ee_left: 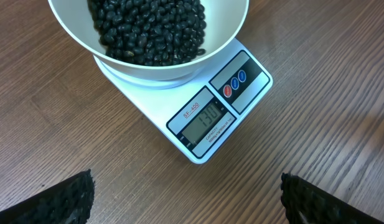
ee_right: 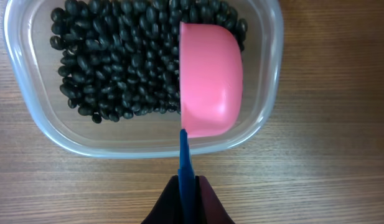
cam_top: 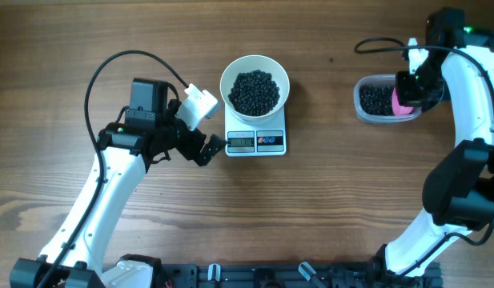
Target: Scoop item into bowl and weigh 150g on scale
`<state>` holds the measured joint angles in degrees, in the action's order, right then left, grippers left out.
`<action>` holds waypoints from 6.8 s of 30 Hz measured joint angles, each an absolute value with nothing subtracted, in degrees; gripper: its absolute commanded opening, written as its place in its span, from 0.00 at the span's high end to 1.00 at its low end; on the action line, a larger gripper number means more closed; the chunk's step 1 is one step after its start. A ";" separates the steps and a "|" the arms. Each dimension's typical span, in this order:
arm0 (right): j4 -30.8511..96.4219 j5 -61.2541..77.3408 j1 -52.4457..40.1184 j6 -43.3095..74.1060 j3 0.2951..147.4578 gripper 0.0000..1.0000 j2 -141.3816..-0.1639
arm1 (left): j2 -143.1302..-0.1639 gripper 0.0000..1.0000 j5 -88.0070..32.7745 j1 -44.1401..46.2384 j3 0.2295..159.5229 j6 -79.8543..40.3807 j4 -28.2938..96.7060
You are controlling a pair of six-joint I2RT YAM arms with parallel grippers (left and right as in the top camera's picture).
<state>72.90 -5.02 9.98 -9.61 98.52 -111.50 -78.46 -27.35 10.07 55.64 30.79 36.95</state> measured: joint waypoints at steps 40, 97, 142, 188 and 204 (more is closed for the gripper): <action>73.23 9.02 7.29 -11.94 96.01 0.96 -112.68 | -78.46 0.00 -27.35 10.04 55.64 30.79 36.95; 83.40 54.02 18.41 -22.26 98.04 0.96 -113.38 | -78.46 0.00 -27.35 10.04 55.64 30.79 36.95; 68.49 -4.93 -29.82 -9.52 114.91 0.96 -113.40 | -78.46 0.00 -27.35 10.04 55.64 30.79 36.95; 66.74 14.59 -6.11 -8.97 115.35 0.96 -107.28 | -78.46 0.00 -27.35 10.07 55.64 30.79 36.93; 51.68 20.95 -13.17 -3.64 114.41 0.96 -109.36 | -78.46 0.00 -27.38 10.04 55.64 30.79 36.95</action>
<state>51.68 20.95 -13.17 -3.64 114.41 -109.36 -78.46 -27.38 10.04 55.64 30.79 36.95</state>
